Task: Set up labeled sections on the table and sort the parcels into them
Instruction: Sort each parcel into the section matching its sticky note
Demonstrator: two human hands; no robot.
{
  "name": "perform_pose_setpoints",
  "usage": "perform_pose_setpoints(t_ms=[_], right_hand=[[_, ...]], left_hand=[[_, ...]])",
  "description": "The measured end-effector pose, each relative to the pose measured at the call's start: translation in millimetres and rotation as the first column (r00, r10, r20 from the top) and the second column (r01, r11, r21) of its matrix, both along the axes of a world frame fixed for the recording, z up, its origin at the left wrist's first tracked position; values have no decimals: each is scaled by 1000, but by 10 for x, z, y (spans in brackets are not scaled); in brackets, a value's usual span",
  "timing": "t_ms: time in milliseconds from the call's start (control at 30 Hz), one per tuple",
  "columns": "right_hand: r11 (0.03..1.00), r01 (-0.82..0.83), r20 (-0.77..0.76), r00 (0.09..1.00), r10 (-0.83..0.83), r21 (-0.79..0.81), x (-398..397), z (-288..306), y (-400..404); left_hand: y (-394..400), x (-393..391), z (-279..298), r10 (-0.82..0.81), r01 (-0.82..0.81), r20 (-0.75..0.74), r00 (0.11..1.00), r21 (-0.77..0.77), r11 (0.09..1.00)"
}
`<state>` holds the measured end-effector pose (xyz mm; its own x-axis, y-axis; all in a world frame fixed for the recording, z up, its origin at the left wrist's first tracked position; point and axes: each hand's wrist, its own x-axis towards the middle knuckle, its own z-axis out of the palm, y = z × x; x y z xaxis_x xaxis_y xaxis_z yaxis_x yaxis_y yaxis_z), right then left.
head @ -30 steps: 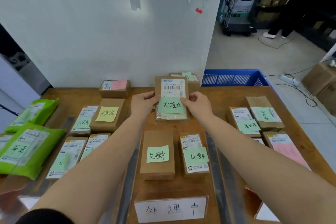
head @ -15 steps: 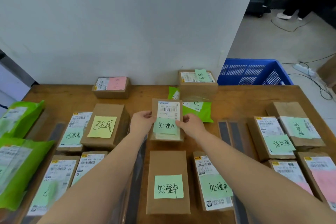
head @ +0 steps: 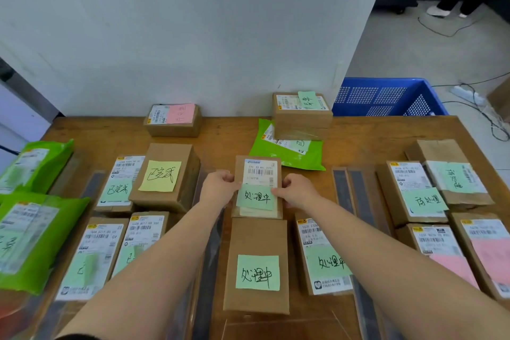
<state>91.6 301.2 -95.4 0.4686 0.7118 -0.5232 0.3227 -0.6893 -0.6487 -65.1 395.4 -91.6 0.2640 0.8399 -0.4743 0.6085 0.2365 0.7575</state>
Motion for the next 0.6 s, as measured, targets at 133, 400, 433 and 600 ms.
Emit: perform_pose_setpoints(t_ms=[133, 400, 433, 600], right_hand=[[999, -32, 17, 999, 32, -17, -2, -19, -60], [992, -29, 159, 987, 9, 127, 232, 77, 12], [985, 4, 173, 984, -35, 173, 324, 116, 57], [929, 179, 258, 928, -269, 324, 922, 262, 361]], left_hand=[[-57, -5, -8, -31, 30, -23, 999, -33, 999], [80, 351, 188, -177, 227, -184, 967, 302, 926], [133, 460, 238, -193, 243, -175, 965, 337, 909], [419, 1065, 342, -251, 272, -104, 962, 368, 889]])
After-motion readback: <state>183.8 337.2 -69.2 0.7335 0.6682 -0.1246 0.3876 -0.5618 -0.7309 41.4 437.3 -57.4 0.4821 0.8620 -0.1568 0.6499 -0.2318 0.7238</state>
